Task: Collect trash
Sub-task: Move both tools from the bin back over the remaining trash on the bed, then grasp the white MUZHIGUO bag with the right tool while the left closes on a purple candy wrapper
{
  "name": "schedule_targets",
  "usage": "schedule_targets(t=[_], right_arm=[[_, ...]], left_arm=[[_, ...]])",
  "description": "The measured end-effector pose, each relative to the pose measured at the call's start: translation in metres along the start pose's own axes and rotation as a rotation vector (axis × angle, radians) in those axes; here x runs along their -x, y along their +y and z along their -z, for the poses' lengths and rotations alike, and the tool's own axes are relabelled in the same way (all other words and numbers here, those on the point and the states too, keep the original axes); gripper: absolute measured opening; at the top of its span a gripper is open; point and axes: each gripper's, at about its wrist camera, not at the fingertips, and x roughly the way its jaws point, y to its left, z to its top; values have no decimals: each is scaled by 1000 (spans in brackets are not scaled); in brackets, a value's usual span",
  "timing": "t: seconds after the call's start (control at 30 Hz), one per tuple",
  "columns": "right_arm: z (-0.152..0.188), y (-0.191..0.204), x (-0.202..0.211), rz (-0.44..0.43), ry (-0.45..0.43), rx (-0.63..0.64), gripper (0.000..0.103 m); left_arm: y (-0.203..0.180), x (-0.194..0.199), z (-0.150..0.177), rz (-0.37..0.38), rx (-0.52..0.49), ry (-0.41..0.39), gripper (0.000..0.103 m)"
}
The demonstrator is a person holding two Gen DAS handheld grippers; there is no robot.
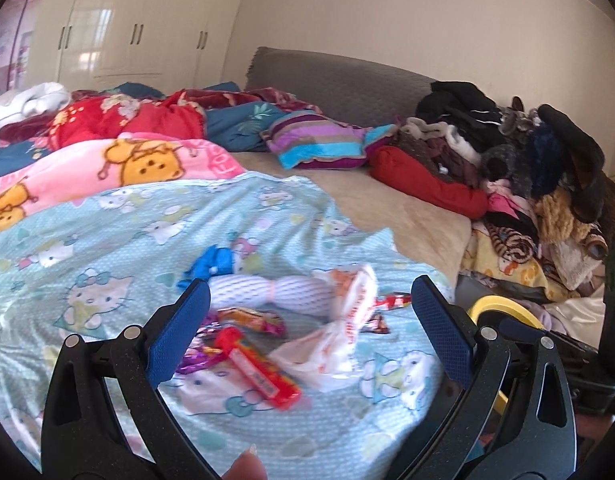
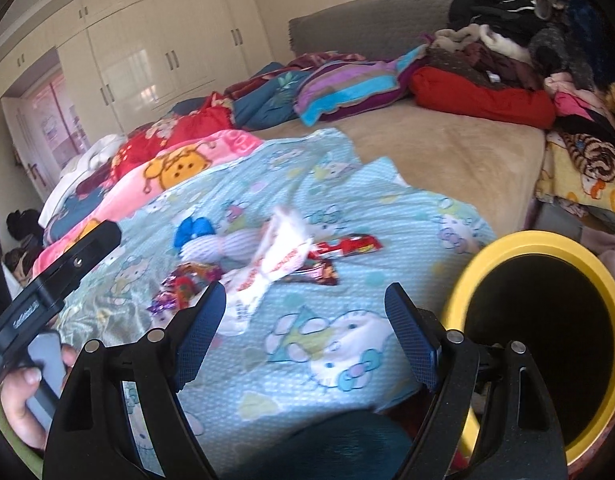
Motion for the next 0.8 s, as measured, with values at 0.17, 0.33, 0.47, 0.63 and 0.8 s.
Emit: schedule_targets(t=[0.17, 0.33, 0.47, 0.63, 0.8], right_arm=[[4, 24, -16, -32, 33, 34, 79], [8, 36, -35, -59, 66, 33, 79], [10, 37, -52, -74, 102, -2, 79], [10, 34, -72, -92, 136, -61, 79], [4, 30, -88, -122, 158, -147, 79]], left_arm=[[22, -1, 2, -32, 31, 8, 93], [46, -4, 7, -67, 62, 25, 93], [64, -9, 15, -95, 95, 56, 93], [81, -20, 26, -107, 133, 110, 91], [92, -36, 44, -104, 161, 177, 74]])
